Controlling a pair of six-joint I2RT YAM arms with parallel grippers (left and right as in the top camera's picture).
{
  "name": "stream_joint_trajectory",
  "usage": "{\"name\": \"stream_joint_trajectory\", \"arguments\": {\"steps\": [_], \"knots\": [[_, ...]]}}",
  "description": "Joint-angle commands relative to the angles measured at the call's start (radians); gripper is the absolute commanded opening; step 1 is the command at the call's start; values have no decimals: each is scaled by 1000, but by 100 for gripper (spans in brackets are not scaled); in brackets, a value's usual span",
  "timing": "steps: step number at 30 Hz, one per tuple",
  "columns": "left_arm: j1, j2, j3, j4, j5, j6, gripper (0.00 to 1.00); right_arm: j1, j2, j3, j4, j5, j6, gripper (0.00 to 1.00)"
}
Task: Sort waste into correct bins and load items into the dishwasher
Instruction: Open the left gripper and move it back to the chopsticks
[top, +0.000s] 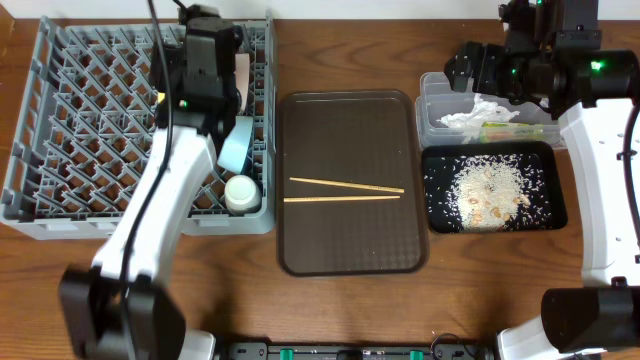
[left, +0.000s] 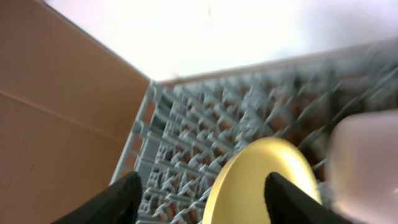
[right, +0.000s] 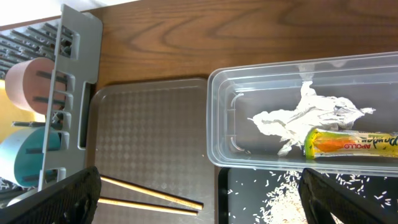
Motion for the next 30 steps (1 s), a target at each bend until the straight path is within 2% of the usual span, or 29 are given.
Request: {"name": "stream_joint_trajectory", "arguments": {"steps": [1,5,9,12,15,20,26,30], "knots": [[-77,-150,40,-22,10,-175,69,5,6,0,-1,3,7,99],[-207,-253,40,-182,219,-280,74,5,6,0,-2,3,7,99],[-303,-285,35,-299,464,-338,74,5,6,0,-2,2,7,99],[-335,-247,29,-348,547,-573,74,5,6,0,-2,3,7,99],[-347,-170,33,-383,645,-665,74,5,6,0,-1,3,7,99],[-352,6,135,-488,722,-751,79,5,6,0,-1,3,7,99],[-352,187,291,-729,732,-891,84,5,6,0,-1,3,7,99],[-362,259,293,-761,732,-990,85,5,6,0,-2,3,7,99]]}}
